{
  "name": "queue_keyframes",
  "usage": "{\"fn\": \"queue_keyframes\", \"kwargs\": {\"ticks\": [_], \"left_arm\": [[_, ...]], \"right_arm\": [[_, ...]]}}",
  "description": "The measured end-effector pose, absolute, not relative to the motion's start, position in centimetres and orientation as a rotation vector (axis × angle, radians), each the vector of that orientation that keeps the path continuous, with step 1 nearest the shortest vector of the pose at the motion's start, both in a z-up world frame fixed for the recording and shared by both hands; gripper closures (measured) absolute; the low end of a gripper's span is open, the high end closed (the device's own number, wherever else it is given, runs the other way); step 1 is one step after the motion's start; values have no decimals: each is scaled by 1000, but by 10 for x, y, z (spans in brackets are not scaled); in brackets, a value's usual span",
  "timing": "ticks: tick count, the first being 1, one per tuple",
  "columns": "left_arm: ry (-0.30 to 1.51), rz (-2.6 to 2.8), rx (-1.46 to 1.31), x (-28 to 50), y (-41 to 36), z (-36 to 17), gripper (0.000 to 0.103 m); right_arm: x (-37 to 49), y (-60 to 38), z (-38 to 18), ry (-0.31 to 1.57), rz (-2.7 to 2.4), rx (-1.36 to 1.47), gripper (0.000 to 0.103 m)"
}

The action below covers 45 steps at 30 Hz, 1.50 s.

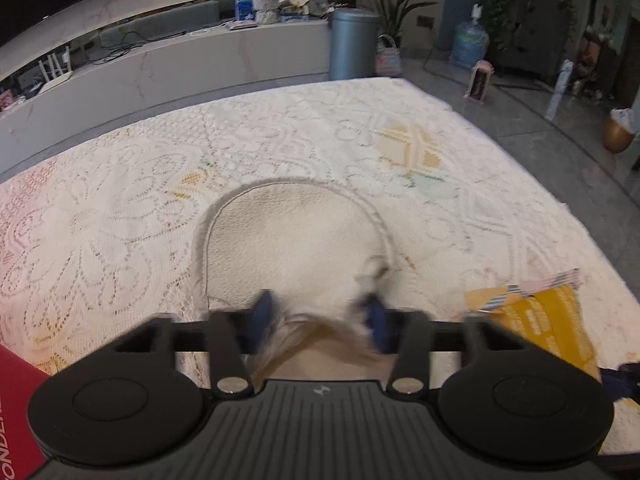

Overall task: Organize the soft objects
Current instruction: 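Lower the left tool onto the white canvas bag and close on it while the right tool holds the packet, then carry the canvas bag with the left tool and packet with the right tool to the box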

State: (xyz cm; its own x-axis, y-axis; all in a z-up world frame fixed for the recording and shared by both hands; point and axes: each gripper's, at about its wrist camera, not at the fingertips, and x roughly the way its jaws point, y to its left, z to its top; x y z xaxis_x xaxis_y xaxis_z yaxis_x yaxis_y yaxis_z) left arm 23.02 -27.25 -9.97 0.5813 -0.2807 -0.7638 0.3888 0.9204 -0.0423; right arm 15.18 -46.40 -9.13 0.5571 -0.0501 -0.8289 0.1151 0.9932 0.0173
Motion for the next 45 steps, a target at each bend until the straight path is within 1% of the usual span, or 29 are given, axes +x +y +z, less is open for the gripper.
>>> {"fn": "queue_keyframes", "kwargs": {"ticks": [1,2,4,6,9,19,25,31,36,40,45], "left_arm": [[864,-391,122,229,-270,-98,78],[859,-384,113,228,-267,-98,80],[840,-375,126,225,-263,-96,85],[822,-370,150,222,-260,-92,86],[823,-389,109,215,-250,-80,86],[696,-464,74,176,-218,-25,87],[627,-437,39,163,-204,2,86],[575,-432,-67,148,-168,32,86],[526,-442,-124,133,-134,55,86],[460,-426,-154,123,-106,71,86],[421,-378,-238,122,-59,84,86]], "right_arm": [[152,-464,-91,976,-99,71,46],[153,-463,-92,976,-100,68,46],[154,-463,-92,976,-101,66,46],[155,-466,-92,975,-100,75,46],[153,-468,-91,970,-99,95,46],[140,-474,-77,913,-53,220,48],[134,-465,-70,892,-18,220,48],[132,-454,-61,870,-28,143,48],[126,-439,-44,809,69,143,48],[122,-419,-34,788,184,171,48],[122,-395,-20,775,267,182,48]]}}
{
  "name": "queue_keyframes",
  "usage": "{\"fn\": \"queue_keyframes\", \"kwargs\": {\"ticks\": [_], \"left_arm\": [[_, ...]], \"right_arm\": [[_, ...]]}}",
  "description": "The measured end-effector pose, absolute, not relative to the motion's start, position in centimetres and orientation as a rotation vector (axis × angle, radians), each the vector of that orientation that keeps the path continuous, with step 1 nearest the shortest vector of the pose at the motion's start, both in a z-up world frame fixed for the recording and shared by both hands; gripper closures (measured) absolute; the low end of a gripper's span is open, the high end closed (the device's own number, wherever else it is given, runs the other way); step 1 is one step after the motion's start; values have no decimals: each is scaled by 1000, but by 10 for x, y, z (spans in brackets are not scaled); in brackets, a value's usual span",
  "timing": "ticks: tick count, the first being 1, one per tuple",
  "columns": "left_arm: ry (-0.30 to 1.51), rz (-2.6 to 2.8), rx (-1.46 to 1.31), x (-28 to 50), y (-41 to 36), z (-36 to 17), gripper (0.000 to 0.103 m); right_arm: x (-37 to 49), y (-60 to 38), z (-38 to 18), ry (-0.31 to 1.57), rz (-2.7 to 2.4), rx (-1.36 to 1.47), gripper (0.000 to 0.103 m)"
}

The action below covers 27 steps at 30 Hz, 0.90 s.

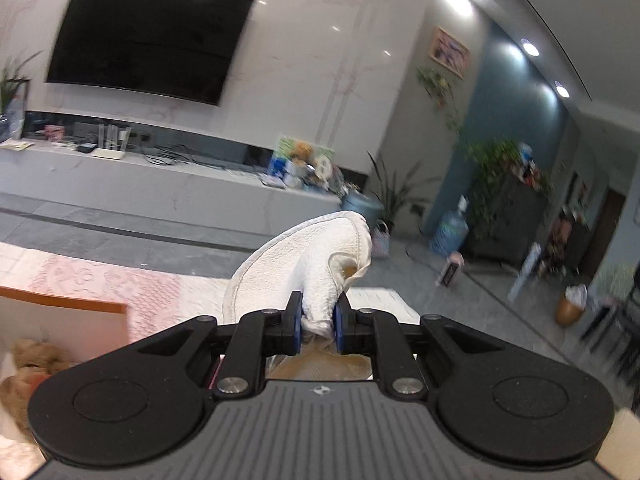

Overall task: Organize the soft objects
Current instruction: 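Carry the canvas bag with the left tool and packet with the right tool to the box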

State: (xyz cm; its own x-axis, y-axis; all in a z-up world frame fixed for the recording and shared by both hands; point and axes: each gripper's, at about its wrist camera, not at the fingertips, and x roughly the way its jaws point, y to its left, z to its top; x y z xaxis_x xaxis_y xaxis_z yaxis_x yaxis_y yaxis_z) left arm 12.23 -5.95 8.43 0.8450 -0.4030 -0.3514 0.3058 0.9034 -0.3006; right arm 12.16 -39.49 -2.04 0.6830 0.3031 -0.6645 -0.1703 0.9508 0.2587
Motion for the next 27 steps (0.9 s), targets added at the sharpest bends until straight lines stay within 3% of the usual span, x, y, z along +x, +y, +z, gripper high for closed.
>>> {"fn": "queue_keyframes", "kwargs": {"ticks": [15,27], "left_arm": [[326,-139,-409,97,96,89,86],[405,-2,-280,86,130,48,86]], "right_arm": [[122,-299,33,740,427,101,48],[133,-187,97,651,570,87,48]]}}
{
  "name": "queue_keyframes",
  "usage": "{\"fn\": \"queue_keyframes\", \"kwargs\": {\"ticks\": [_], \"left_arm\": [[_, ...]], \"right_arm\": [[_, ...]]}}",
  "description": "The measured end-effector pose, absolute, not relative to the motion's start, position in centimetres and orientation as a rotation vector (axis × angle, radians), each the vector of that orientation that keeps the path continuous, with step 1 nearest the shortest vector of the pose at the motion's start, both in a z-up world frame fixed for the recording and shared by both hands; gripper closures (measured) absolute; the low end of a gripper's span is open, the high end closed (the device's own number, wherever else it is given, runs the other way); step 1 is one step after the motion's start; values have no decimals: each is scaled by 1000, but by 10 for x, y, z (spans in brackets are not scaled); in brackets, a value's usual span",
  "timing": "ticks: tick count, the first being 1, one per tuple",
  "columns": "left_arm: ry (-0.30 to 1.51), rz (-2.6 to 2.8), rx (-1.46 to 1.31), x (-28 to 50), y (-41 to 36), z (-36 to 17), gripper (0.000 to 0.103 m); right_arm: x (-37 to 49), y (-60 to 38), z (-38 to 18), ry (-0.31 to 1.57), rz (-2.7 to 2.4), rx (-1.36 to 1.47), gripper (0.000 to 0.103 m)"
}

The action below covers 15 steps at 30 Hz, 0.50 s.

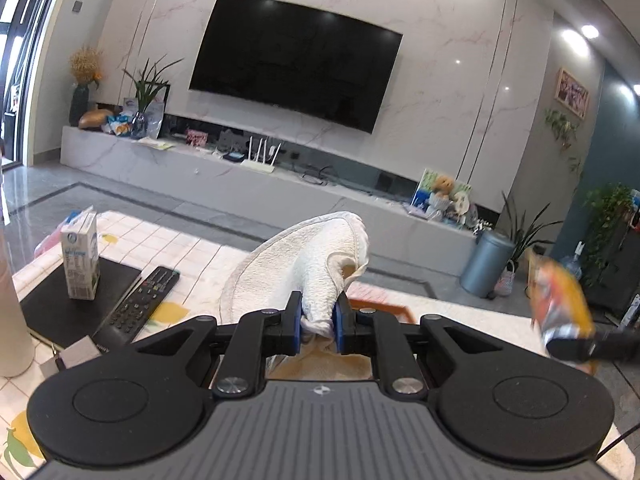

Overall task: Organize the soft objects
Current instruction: 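Carry the canvas bag with the left tool and packet with the right tool to the box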

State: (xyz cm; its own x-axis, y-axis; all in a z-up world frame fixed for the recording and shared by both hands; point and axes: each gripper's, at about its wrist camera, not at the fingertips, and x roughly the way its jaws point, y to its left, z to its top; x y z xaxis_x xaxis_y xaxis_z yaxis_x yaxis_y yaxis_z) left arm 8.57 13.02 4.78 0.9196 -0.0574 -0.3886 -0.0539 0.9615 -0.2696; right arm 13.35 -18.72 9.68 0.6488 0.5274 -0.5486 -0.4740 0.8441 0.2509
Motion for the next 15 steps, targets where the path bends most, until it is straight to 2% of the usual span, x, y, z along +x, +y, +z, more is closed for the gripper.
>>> {"fn": "queue_keyframes", "kwargs": {"ticks": [7,15], "left_arm": [[487,10,-256,95,147,23,86],[625,-68,-325,89,156,14,86]], "right_arm": [[135,-113,119,626,646,24,48],[147,-58,103,700,675,-134,48]]}}
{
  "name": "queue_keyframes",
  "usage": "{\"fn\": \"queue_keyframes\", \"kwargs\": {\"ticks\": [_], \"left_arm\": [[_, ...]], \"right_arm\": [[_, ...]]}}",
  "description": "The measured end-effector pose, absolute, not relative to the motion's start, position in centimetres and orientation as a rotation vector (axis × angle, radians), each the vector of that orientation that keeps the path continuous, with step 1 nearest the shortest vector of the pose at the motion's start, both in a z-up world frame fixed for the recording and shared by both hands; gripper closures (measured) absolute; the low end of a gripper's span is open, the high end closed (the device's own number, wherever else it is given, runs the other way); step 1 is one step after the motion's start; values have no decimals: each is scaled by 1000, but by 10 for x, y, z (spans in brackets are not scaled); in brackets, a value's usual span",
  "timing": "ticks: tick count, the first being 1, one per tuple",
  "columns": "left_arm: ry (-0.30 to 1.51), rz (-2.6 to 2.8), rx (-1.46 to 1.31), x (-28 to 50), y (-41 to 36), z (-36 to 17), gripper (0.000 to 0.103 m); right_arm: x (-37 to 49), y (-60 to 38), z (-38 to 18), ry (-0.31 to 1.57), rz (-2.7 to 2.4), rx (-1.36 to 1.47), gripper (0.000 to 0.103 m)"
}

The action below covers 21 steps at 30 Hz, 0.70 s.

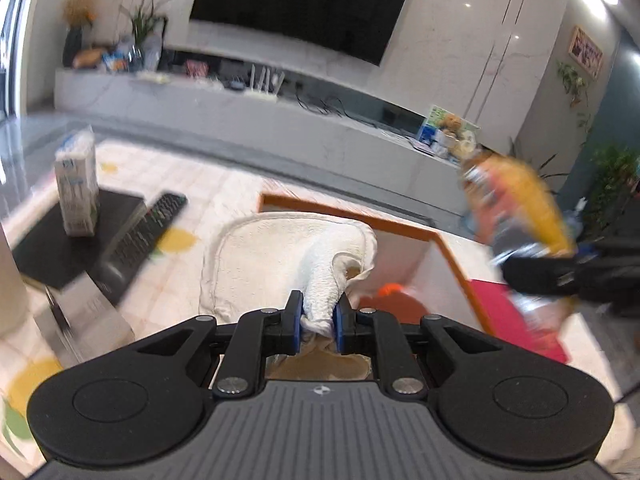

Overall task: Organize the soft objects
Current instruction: 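Carry the canvas bag with the left tool and packet with the right tool to the box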

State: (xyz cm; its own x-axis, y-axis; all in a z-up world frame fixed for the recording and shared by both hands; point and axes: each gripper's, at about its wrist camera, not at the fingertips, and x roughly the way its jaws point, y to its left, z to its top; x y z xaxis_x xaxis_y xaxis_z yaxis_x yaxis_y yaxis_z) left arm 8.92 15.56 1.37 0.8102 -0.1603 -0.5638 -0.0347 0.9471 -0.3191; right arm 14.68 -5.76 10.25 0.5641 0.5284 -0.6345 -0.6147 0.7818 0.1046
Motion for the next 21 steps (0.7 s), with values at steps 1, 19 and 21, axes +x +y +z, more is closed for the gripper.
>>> {"fn": "queue_keyframes", "kwargs": {"ticks": [1,19,21], "left_arm": [[633,-89,-347,86,157,15,86],[770,-108,-317,98,144,-3,86],[750,-110,-315,98,143,-1,85]], "right_arm": [[149,-55,100,709,673,-149,49],[171,-61,44,863,646,-213,63],[161,-62,42,883,666,-248,48]]}}
